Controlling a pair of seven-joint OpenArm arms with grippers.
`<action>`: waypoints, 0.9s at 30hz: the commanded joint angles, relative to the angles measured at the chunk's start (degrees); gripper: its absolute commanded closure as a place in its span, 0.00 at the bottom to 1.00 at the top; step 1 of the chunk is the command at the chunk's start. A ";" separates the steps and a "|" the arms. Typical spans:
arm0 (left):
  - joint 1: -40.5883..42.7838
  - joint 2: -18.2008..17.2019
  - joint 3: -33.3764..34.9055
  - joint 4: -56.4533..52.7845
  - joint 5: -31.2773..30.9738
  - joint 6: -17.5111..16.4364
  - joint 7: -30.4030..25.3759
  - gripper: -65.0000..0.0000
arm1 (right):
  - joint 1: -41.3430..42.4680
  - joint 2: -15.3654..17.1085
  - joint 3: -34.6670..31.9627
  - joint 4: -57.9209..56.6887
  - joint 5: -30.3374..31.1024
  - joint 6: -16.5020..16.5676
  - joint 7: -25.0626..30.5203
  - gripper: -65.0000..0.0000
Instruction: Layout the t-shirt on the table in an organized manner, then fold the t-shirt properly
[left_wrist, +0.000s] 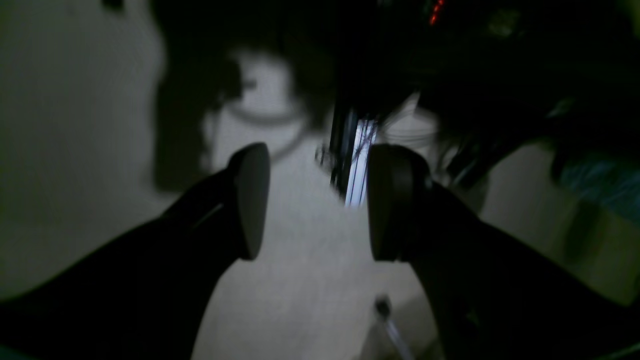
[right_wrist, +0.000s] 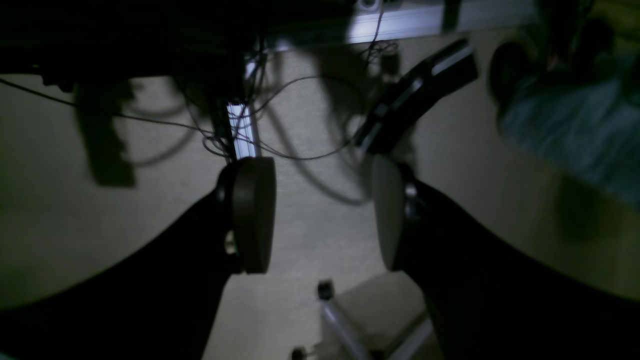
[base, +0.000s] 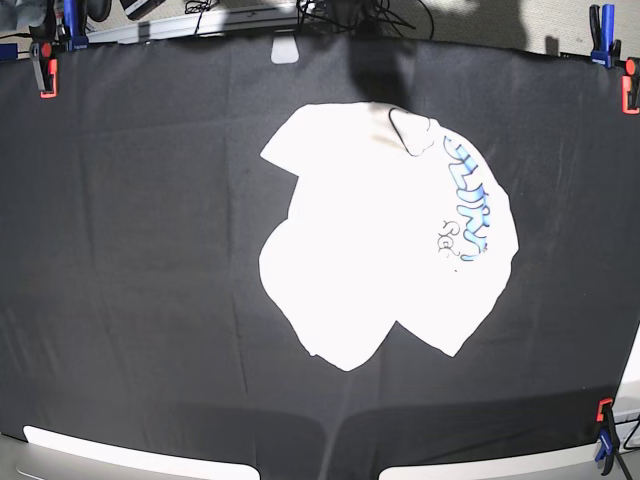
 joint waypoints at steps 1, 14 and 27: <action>2.71 -0.48 -2.12 3.58 -0.92 -0.11 0.26 0.56 | -0.87 0.87 1.55 3.02 0.59 0.61 0.92 0.53; 9.44 -0.50 -19.23 30.34 -15.17 -0.13 12.20 0.56 | -0.87 0.96 12.17 21.24 6.73 6.19 -3.93 0.53; -2.89 -0.48 -19.76 37.62 -22.56 -0.37 22.03 0.56 | 5.42 0.76 12.70 28.83 6.36 6.40 -3.98 0.53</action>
